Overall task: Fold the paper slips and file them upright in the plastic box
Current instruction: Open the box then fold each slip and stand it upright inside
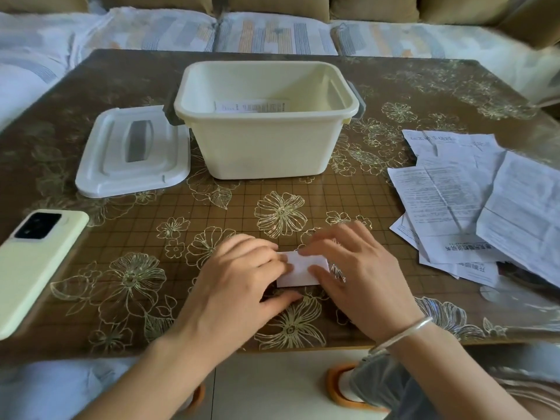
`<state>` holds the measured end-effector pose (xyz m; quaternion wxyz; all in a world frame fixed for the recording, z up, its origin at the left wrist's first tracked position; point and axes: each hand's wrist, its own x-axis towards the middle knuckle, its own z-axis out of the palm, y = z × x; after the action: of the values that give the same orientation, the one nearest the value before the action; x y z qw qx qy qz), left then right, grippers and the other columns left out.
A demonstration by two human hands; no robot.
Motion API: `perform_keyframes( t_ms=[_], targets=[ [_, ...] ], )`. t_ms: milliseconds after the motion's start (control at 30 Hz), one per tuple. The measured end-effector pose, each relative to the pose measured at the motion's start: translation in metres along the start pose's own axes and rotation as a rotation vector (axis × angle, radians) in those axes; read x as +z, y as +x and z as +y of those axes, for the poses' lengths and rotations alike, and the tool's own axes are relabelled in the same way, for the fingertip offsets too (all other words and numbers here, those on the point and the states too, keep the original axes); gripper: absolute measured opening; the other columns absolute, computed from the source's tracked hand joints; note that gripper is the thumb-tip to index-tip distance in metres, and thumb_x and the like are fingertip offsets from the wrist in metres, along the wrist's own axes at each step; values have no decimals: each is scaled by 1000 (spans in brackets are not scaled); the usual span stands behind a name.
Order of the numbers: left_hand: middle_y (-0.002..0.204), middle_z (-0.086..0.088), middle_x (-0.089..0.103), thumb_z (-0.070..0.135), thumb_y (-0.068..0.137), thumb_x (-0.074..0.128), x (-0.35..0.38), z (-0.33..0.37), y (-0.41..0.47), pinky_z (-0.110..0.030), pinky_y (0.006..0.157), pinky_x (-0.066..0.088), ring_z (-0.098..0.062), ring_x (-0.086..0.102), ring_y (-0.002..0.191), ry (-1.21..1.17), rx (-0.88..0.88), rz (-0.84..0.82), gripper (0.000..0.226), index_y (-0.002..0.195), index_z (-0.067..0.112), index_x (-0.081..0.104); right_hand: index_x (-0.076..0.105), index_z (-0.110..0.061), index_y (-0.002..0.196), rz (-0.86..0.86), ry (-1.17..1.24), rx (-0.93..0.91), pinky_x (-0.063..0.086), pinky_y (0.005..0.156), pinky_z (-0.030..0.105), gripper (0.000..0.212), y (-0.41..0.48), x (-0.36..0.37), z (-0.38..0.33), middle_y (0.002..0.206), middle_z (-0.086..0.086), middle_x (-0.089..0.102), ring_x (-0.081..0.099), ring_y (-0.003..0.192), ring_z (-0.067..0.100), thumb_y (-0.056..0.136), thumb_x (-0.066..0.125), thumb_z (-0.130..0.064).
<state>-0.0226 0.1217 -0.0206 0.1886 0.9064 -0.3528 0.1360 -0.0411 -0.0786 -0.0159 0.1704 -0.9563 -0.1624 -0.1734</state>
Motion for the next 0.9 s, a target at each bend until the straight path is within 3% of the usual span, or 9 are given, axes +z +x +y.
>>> perform_keyframes(
  t_ms=[133,300,367,400,467,567,633,733,900],
  targets=[
    [84,7,72,30,89,57,-5,-15,7,-32,85,48,-14,69,89,42,179,-55,23,82,17,75,71,-27,95,-99,28,-161,50,76,26,29,3,3,3,104,-13,66,59,97,13,84,56,-49],
    [66,10,65,26,89,57,-5,-15,20,-31,62,51,-10,58,57,-49,106,-33,24,72,20,72,70,-23,87,-30,-30,-148,51,60,26,10,10,1,-1,82,-12,68,64,75,12,80,64,-27],
    [80,12,71,32,92,52,-15,-20,30,-27,64,55,-4,63,65,-157,33,16,26,86,23,76,69,-23,84,25,5,-75,50,51,26,7,14,-2,-2,71,-12,67,63,63,12,82,64,-28],
    [93,8,73,31,93,52,-21,-24,35,-28,72,57,-6,66,76,-167,2,77,25,96,21,75,69,-24,84,47,30,-29,51,48,28,7,15,-4,-2,69,-12,67,63,59,12,83,63,-29],
    [115,-2,67,25,90,60,-38,-38,54,-32,96,47,-17,62,103,5,-68,257,29,116,13,67,69,-26,86,74,93,64,51,47,33,6,19,-9,-1,66,-11,67,63,56,12,86,64,-31],
    [137,-10,54,26,87,65,-69,-64,87,-38,109,29,-28,45,127,262,-168,326,51,133,9,55,71,-25,87,110,187,141,53,52,30,4,29,-19,0,68,-16,68,63,57,6,85,69,-29],
    [136,-10,56,28,87,67,-80,-78,102,-42,110,27,-30,45,128,277,-231,235,50,133,11,57,72,-25,88,106,273,189,54,56,24,3,35,-25,-4,73,-20,68,64,62,0,84,72,-25],
    [111,-6,71,22,88,69,-85,-84,113,-41,99,36,-30,58,107,142,-286,176,23,110,17,72,73,-25,86,50,505,318,53,62,17,5,42,-33,-7,76,-17,71,67,69,0,84,72,-21],
    [102,11,70,25,85,73,-89,-77,99,-34,90,43,-13,57,98,-65,-299,157,17,102,26,75,71,-15,83,27,1048,465,57,56,26,7,65,-60,-14,78,4,75,71,69,16,75,72,-15]
  ],
)
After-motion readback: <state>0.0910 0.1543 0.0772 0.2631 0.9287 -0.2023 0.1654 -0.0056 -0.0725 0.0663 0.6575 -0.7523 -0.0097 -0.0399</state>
